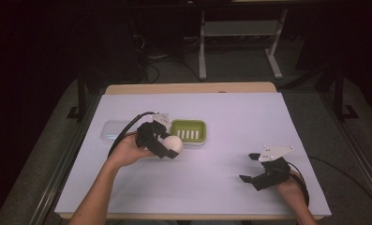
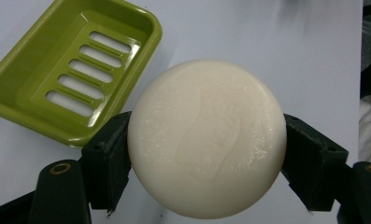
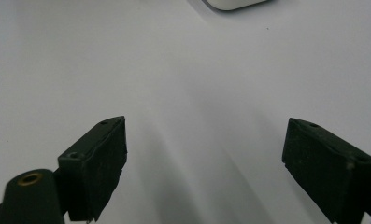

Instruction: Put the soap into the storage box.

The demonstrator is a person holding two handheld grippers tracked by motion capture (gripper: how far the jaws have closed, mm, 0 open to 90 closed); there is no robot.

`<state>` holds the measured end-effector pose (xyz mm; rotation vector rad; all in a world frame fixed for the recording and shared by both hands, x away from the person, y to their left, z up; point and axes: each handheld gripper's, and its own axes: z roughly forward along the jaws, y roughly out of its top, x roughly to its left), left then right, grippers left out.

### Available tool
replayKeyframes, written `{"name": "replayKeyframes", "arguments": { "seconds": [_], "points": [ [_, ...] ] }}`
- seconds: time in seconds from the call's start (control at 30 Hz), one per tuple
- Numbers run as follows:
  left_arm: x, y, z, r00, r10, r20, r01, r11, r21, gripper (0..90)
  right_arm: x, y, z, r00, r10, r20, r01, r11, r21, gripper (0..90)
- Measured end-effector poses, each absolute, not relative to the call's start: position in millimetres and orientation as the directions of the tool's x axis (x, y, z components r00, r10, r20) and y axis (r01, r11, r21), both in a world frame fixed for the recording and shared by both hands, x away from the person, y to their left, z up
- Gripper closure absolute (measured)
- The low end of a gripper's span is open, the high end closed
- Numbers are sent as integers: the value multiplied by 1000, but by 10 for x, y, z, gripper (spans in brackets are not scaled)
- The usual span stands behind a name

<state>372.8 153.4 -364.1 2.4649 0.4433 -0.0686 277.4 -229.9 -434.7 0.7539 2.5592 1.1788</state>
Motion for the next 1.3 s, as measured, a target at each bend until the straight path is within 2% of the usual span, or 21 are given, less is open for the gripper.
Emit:
{"name": "replayKeyframes", "arguments": {
  "seconds": [0.17, 0.53, 1.3],
  "points": [
    [3826, 1497, -3646, 935, 328, -132, 345, -761, 549, 251, 2772, -2303, -4345, -841, 540, 16, 362, 542, 758, 132],
    [4011, 1447, -3751, 923, 354, -150, 377, -757, 533, 251, 2771, -2320, -4349, -837, 546, 22, 368, 534, 761, 132],
    [4203, 1261, -3726, 924, 361, -127, 373, -769, 520, 251, 2769, -2344, -4344, -834, 551, 25, 368, 523, 769, 132]
  ]
}}
